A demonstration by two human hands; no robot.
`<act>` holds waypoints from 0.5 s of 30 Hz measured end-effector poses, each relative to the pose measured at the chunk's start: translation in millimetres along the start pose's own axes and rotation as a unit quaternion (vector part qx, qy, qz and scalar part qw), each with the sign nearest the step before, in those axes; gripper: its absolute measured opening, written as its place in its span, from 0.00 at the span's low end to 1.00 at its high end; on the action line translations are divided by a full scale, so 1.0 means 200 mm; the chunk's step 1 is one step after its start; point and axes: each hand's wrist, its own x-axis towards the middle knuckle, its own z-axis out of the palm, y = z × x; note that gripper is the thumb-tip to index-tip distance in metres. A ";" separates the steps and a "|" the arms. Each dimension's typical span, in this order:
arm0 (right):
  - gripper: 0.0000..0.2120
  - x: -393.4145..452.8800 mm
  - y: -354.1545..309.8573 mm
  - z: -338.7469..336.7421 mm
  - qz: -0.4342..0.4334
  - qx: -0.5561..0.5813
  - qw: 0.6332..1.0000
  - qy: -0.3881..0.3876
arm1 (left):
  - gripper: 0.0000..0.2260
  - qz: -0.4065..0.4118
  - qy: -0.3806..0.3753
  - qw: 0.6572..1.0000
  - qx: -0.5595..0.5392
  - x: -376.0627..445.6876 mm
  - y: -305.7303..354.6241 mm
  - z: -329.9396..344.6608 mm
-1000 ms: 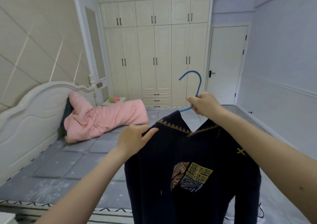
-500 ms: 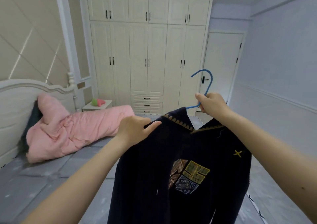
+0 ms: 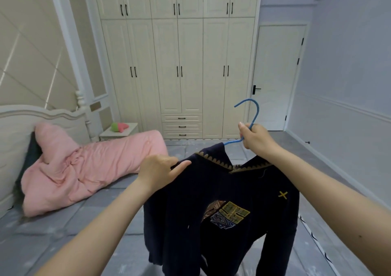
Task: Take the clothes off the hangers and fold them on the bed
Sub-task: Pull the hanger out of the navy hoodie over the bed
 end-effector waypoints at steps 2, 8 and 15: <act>0.19 0.06 0.06 -0.03 0.010 0.010 1.000 -0.006 | 0.31 0.002 0.000 1.000 0.002 0.03 0.01 0.04; 0.18 0.19 0.26 -0.11 0.052 0.049 0.997 0.000 | 0.32 0.015 -0.012 1.000 0.017 0.10 0.04 0.07; 0.17 0.23 0.48 -0.13 0.135 0.111 0.984 0.026 | 0.33 0.059 0.001 0.997 0.053 0.10 0.05 0.09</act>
